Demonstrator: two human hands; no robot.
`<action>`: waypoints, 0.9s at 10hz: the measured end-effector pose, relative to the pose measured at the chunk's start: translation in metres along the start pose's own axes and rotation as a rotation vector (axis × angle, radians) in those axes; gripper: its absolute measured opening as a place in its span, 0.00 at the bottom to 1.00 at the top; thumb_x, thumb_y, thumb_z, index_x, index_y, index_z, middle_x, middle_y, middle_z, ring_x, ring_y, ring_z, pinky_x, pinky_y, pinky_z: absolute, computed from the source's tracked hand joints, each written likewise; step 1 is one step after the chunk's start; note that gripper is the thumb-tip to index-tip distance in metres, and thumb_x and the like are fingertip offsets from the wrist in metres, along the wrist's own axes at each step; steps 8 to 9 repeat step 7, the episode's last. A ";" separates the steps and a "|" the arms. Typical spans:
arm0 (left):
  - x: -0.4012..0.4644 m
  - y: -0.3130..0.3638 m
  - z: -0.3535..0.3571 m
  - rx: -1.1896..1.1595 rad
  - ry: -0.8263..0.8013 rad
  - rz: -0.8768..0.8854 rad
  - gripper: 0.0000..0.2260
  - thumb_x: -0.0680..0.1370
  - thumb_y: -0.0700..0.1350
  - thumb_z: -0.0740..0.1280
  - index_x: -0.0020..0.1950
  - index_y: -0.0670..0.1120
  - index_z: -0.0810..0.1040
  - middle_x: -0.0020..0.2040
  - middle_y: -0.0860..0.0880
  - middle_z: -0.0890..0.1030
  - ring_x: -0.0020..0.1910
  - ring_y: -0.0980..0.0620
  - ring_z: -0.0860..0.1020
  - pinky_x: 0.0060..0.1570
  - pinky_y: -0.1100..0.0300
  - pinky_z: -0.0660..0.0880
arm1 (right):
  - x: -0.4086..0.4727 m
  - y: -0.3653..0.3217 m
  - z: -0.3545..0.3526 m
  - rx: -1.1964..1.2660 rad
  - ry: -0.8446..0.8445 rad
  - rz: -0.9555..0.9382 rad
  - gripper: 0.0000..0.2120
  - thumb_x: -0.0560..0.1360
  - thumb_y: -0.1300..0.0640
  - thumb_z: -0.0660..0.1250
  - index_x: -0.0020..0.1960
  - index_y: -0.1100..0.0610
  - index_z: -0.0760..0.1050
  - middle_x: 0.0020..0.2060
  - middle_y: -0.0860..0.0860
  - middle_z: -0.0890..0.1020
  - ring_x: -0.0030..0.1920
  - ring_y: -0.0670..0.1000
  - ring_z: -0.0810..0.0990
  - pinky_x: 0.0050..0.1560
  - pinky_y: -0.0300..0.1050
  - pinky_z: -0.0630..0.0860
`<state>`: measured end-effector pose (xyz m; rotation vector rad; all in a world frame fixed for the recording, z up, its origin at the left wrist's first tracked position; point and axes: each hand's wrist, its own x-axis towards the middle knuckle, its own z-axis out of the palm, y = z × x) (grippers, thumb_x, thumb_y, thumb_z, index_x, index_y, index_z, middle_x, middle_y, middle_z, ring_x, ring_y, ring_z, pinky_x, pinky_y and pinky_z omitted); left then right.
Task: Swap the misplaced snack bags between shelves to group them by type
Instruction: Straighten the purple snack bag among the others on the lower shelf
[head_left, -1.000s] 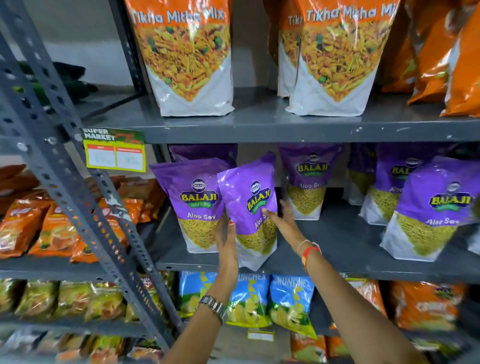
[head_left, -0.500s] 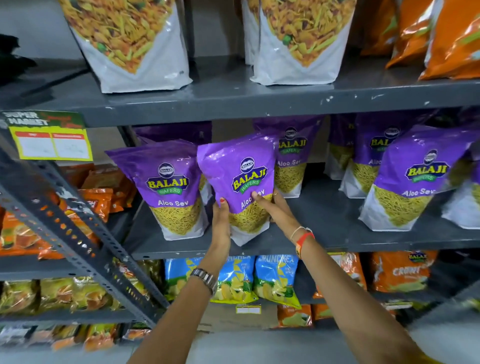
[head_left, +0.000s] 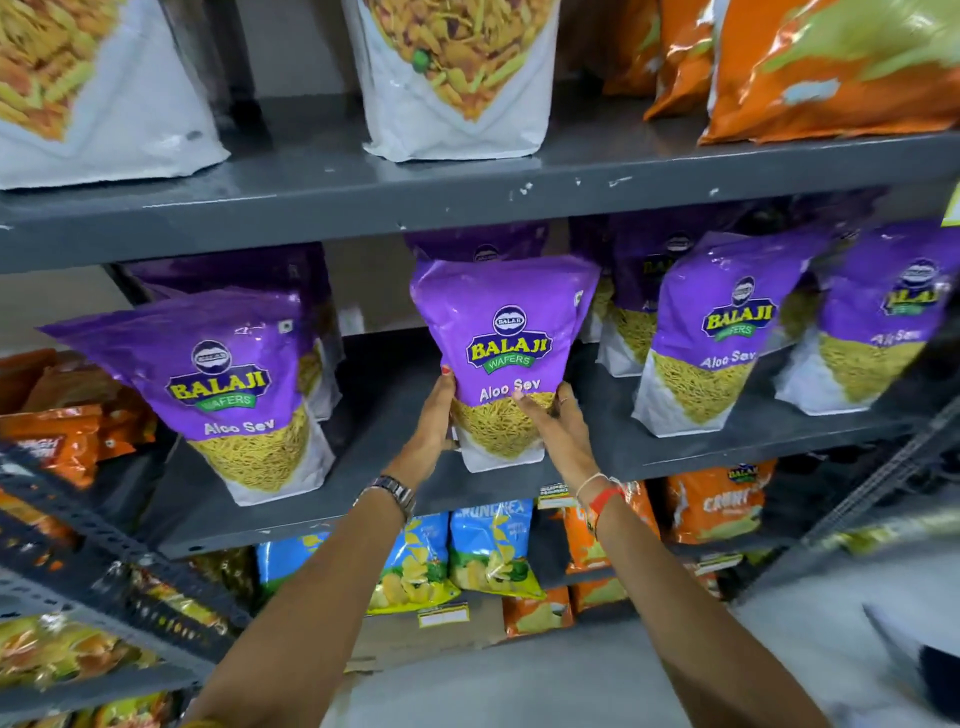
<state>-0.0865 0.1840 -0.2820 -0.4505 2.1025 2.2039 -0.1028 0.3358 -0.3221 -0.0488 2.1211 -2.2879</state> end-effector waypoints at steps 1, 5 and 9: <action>0.001 -0.010 -0.003 -0.008 -0.003 0.010 0.24 0.78 0.62 0.48 0.68 0.51 0.68 0.65 0.47 0.76 0.62 0.46 0.76 0.45 0.53 0.76 | -0.004 0.009 -0.002 -0.010 -0.019 -0.006 0.26 0.66 0.42 0.75 0.61 0.46 0.73 0.59 0.50 0.82 0.60 0.49 0.80 0.62 0.50 0.75; -0.008 -0.032 0.015 -0.196 0.121 -0.064 0.21 0.75 0.65 0.54 0.62 0.55 0.64 0.68 0.48 0.71 0.67 0.44 0.71 0.64 0.37 0.69 | -0.008 0.024 -0.005 -0.069 0.000 0.006 0.34 0.70 0.72 0.68 0.69 0.50 0.62 0.62 0.55 0.76 0.58 0.53 0.78 0.58 0.48 0.78; -0.004 -0.030 0.016 -0.156 0.159 -0.032 0.18 0.79 0.58 0.53 0.66 0.53 0.62 0.70 0.46 0.69 0.68 0.43 0.69 0.64 0.39 0.69 | -0.005 0.025 -0.005 -0.072 -0.018 -0.003 0.34 0.70 0.71 0.69 0.67 0.46 0.62 0.63 0.54 0.75 0.57 0.47 0.77 0.54 0.39 0.77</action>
